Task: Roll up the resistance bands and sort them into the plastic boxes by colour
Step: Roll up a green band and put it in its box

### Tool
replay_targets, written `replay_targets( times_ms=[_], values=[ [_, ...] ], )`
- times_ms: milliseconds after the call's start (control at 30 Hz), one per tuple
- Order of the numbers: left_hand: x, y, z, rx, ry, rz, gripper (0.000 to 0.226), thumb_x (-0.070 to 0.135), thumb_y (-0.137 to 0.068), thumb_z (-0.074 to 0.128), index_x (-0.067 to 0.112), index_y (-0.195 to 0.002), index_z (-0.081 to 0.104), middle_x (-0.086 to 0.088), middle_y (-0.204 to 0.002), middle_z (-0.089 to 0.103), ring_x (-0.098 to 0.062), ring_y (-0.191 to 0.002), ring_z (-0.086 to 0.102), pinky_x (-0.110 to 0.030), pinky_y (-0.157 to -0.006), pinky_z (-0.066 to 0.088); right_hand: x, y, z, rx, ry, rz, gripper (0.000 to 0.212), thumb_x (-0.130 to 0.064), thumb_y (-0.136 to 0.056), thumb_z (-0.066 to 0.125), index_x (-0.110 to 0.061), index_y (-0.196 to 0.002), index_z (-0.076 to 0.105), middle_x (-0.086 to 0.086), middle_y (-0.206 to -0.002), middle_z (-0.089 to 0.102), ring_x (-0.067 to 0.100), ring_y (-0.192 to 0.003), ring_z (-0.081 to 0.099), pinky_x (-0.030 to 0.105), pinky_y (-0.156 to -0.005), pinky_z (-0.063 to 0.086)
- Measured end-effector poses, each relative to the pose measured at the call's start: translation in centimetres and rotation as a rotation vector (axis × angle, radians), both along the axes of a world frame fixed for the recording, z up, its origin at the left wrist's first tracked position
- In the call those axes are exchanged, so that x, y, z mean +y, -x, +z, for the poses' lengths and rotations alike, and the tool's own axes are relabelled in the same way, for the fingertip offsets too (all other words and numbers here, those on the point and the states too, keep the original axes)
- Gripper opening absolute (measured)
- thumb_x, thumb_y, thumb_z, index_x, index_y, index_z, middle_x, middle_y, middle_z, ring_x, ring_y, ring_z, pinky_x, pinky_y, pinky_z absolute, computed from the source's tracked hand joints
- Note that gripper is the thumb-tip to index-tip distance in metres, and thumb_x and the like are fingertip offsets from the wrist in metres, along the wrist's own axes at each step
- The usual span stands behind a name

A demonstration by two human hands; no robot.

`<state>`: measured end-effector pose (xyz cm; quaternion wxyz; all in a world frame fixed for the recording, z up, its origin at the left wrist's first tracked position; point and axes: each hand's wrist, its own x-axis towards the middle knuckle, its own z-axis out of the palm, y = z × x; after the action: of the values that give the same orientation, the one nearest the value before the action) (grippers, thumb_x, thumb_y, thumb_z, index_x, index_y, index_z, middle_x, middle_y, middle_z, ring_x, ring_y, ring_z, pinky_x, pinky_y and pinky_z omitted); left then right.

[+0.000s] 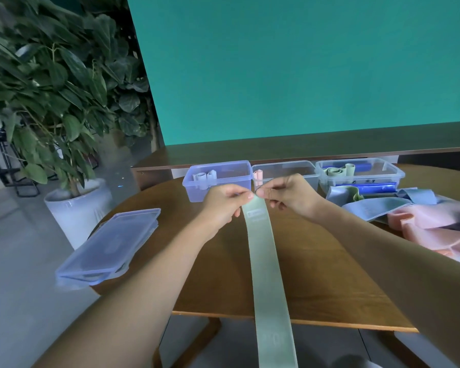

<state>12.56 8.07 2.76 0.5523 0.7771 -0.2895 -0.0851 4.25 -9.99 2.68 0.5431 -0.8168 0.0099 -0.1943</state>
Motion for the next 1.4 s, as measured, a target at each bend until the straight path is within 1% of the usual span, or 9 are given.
replay_targets(
  times_ms=[67,167,300,500,800,933,1033,1200,1400],
  values=[
    [-0.3,-0.7,0.5,-0.034,0.002,0.017,0.007,0.025,-0.092,0.073,0.019,-0.094,0.076,0.017,-0.059,0.061,0.002,-0.053,0.052,-0.010,-0.048,0.036,0.3,-0.1,-0.3,0.009,-0.027,-0.003,0.020,-0.037,-0.089,0.073,-0.020,-0.097,0.079,0.001,-0.068,0.066,0.017,-0.070,0.057,0.025,-0.062,0.048],
    [-0.1,-1.7,1.6,-0.081,0.042,0.078,0.010,0.021,-0.093,0.072,0.015,-0.099,0.076,0.016,-0.082,0.071,0.009,-0.070,0.061,-0.005,-0.059,0.043,0.8,0.7,-1.0,0.253,-0.097,0.134,0.046,-0.056,-0.082,0.071,-0.024,-0.116,0.071,-0.008,-0.098,0.077,0.011,-0.095,0.072,0.025,-0.079,0.054],
    [1.3,-3.1,2.5,-0.106,0.107,0.176,0.009,0.020,-0.091,0.074,0.015,-0.098,0.078,0.006,-0.095,0.076,-0.005,-0.086,0.069,-0.020,-0.076,0.051,2.0,1.8,-2.8,0.527,0.033,0.302,0.036,-0.042,-0.085,0.078,-0.021,-0.114,0.074,-0.006,-0.104,0.077,0.006,-0.093,0.072,0.018,-0.075,0.052],
    [3.5,-3.2,2.5,-0.174,0.117,0.246,0.006,0.022,-0.093,0.071,0.022,-0.091,0.077,0.013,-0.088,0.075,0.004,-0.073,0.067,-0.021,-0.064,0.052,3.4,2.1,-4.0,0.458,0.189,0.202,0.010,-0.039,-0.084,0.080,-0.030,-0.084,0.076,-0.022,-0.078,0.072,0.001,-0.076,0.062,0.015,-0.061,0.046],
    [7.0,-1.7,3.2,-0.366,0.138,0.392,0.008,0.020,-0.094,0.066,0.026,-0.099,0.065,0.013,-0.085,0.072,-0.002,-0.077,0.068,-0.037,-0.072,0.060,2.1,3.7,-2.0,0.324,0.020,0.105,0.019,-0.028,-0.092,0.074,-0.015,-0.105,0.073,0.001,-0.092,0.065,0.011,-0.077,0.057,0.024,-0.071,0.049],
    [8.6,1.0,1.1,-0.428,0.004,0.393,0.015,0.013,-0.092,0.063,0.026,-0.100,0.060,0.005,-0.065,0.070,-0.005,-0.064,0.066,-0.023,-0.062,0.049,-0.4,3.4,-0.4,0.253,0.088,-0.032,0.019,-0.022,-0.089,0.078,-0.009,-0.102,0.073,0.002,-0.095,0.069,0.016,-0.088,0.062,0.021,-0.074,0.048],
    [9.7,2.9,-1.9,-0.366,-0.127,0.314,0.024,0.017,-0.091,0.063,0.035,-0.104,0.056,0.004,-0.063,0.068,-0.014,-0.061,0.066,-0.029,-0.062,0.053,-1.8,1.5,-0.2,0.268,0.412,-0.134,0.005,-0.027,-0.088,0.076,-0.023,-0.089,0.073,-0.004,-0.095,0.073,0.021,-0.099,0.067,0.030,-0.090,0.053],
    [10.3,5.2,-5.9,-0.296,-0.231,0.258,0.023,0.018,-0.092,0.064,0.037,-0.105,0.066,0.006,-0.064,0.070,-0.006,-0.056,0.066,-0.008,-0.060,0.046,-0.6,-1.7,-1.7,0.254,0.858,-0.336,0.018,-0.032,-0.103,0.053,-0.038,-0.103,0.070,-0.007,-0.112,0.068,0.023,-0.115,0.049,0.043,-0.098,0.027],
    [10.7,4.2,-7.4,-0.351,-0.360,0.377,0.013,0.026,-0.090,0.063,0.028,-0.097,0.074,0.015,-0.070,0.066,-0.004,-0.071,0.063,-0.001,-0.060,0.037,-0.3,0.1,-5.9,0.066,0.694,-0.488,0.028,-0.035,-0.102,0.054,-0.020,-0.122,0.067,0.004,-0.123,0.064,0.025,-0.109,0.061,0.037,-0.091,0.051]
  ],
)
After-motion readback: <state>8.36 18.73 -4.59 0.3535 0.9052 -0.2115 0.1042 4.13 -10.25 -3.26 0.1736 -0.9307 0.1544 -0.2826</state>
